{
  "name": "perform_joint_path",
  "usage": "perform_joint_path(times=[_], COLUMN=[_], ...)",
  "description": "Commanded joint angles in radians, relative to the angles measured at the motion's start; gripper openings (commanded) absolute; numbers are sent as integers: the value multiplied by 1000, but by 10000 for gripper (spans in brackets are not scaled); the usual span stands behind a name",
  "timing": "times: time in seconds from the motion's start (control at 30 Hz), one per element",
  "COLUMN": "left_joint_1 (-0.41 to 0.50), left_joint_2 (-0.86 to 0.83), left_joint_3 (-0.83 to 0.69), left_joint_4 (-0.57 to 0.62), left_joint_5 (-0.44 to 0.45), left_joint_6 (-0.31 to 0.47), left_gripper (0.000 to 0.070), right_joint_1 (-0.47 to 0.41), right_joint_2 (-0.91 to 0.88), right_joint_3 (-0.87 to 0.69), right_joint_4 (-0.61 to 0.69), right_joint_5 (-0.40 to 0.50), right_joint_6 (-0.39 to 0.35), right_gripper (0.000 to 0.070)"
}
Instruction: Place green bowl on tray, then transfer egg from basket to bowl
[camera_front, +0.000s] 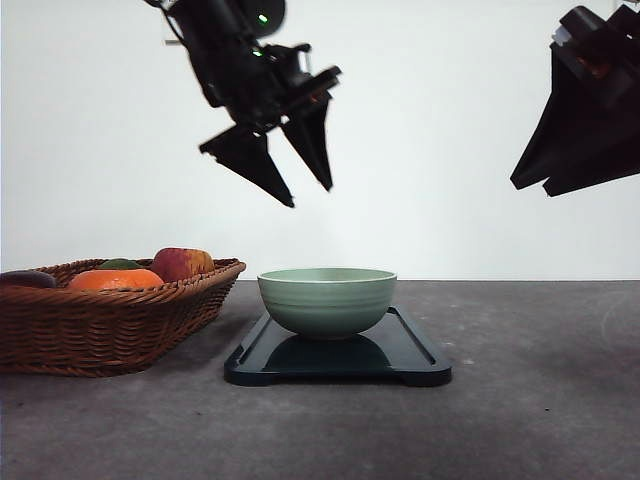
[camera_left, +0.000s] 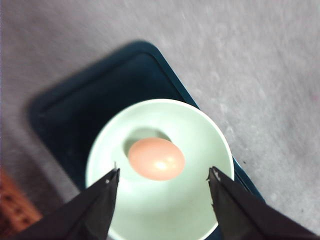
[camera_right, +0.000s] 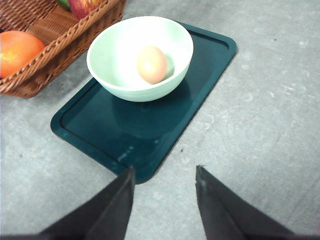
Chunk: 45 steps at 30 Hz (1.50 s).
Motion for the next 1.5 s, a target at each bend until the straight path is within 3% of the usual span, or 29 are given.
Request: perform_joint_path(times=[0.0,0.2,0.4,0.67,0.9,1.2,1.23,1.3,1.33,1.4,1.47], left_joint_1=[2,29,54,72,74,74,73,73,73,72,72], left_joint_2=[-79,-365,-605,-898,-1095,-1169,-1169,-1169,-1169,-1169,-1169], left_joint_3=[-95,-489,-780,-1052,-1218,-1267,-1267,-1267,-1267,-1267,-1267], left_joint_4=[83,334,453,458,450,397,395,395,395,393,395], left_joint_5=[-3,-5,-9,-105,-155,-174,-174,-172,-171,-171,-171], left_joint_6=[-21,-65,-104,-148,-241,-268,-269,-270,-272,-273,-273], left_gripper=[352,352,351,350,351,348,335,111,51,0,0], right_joint_1=[5,5,5,6,6,6,6,6,6,6,6], right_joint_2=[7,7,7,7,7,7,7,7,7,7,5], right_joint_3=[5,5,5,5,5,5,5,5,5,6,6], right_joint_4=[6,7,7,8,8,-7,-7,-8,-4,-1,1], right_joint_5=[1,0,0,0,-1,-38,-38,-38,-38,-40,-46], right_joint_6=[-8,-8,-8,-9,-13,-10,-10,-9,-8,-4,-5], right_gripper=[239,239,239,239,239,239,236,81,38,18,18])
